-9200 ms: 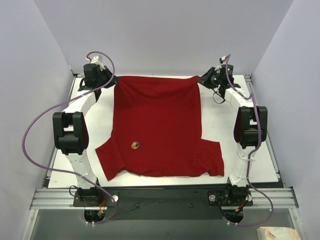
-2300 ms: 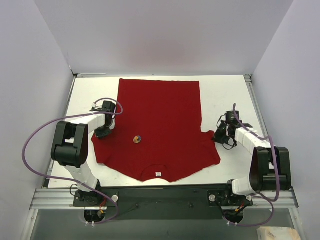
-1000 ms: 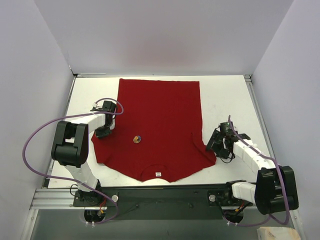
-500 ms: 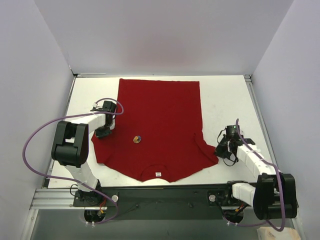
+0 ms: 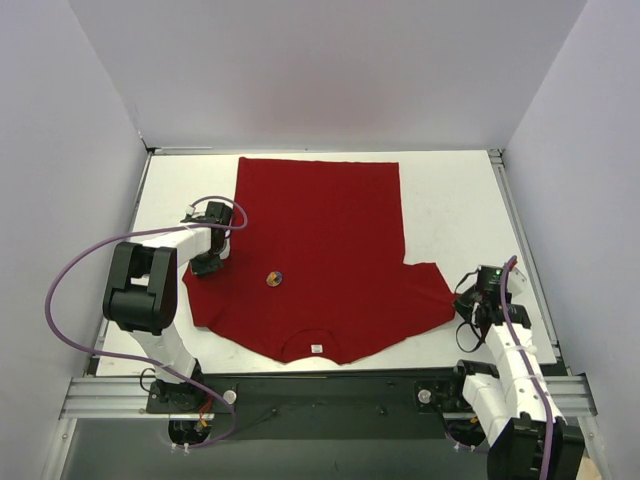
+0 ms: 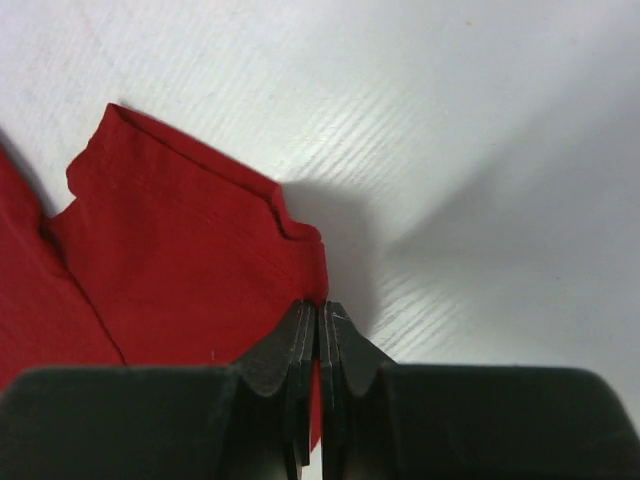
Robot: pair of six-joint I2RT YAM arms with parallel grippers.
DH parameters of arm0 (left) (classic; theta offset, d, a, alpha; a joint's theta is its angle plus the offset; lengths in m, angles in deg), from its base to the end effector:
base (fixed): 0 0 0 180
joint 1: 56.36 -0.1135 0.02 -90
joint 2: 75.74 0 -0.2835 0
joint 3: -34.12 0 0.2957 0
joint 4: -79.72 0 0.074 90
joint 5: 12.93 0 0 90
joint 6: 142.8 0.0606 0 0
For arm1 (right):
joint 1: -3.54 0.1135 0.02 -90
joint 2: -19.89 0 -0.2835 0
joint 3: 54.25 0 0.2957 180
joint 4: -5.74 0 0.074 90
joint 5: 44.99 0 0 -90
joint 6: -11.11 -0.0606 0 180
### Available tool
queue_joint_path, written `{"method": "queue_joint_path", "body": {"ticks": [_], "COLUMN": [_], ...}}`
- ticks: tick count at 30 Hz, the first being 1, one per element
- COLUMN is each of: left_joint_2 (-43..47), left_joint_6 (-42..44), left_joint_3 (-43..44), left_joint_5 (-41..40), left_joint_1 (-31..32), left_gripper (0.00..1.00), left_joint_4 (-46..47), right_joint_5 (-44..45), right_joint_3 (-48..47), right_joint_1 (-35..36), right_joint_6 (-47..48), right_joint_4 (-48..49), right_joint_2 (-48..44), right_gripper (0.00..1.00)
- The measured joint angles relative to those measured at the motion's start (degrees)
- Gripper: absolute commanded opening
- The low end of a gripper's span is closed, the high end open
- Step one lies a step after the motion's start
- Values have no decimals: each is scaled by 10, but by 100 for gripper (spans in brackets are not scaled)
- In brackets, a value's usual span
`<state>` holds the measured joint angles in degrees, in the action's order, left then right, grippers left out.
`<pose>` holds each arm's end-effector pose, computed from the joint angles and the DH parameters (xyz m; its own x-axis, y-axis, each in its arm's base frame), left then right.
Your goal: Pin the brooch onto the clothing
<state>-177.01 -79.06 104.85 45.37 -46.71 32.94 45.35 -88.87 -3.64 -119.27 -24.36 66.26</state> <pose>0.3579 -0.0286 0.1188 -0.8753 -0.2330 -0.4237 -0.3996 0.8419 0.3626 0.2124 -0.0271 0.1687 -0.4204 0.7059 -0.5700 0.5274 0.7013 0.4796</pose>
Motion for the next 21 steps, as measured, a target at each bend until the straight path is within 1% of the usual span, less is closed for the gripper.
{"method": "queue_joint_path", "body": {"ticks": [1, 2, 3, 5, 6, 7, 9, 11, 12, 18, 21], "left_joint_2": [0, 0, 0, 0, 0, 0, 0, 0, 0, 7, 16], "left_joint_6": [0, 0, 0, 0, 0, 0, 0, 0, 0, -3, -4], "left_joint_3": [0, 0, 0, 0, 0, 0, 0, 0, 0, 0, 1], "left_joint_5": [0, 0, 0, 0, 0, 0, 0, 0, 0, 11, 15], "left_joint_1": [0, 0, 0, 0, 0, 1, 2, 5, 7, 29, 35], "left_gripper": [0, 0, 0, 0, 0, 0, 0, 0, 0, 0, 5], "left_joint_4": [0, 0, 0, 0, 0, 0, 0, -1, -1, -7, -16], "right_joint_5": [1, 2, 3, 3, 4, 4, 5, 3, 3, -13, -33], "right_joint_3": [5, 9, 10, 11, 11, 11, 11, 10, 10, -24, -51], "right_joint_1": [-7, -12, -16, -19, -19, -19, -19, -19, -19, -19, -13], "right_joint_6": [-2, -5, -6, -12, -12, -14, -13, -7, -3, 11, 20], "right_joint_4": [-3, -6, -9, -10, -10, -10, -12, -12, -12, -7, 7], "right_joint_2": [-8, -15, -18, -19, -19, -19, -19, -19, -19, -10, 2], "right_gripper": [4, 9, 23, 40, 59, 63, 86, 89, 100, 100, 100]}}
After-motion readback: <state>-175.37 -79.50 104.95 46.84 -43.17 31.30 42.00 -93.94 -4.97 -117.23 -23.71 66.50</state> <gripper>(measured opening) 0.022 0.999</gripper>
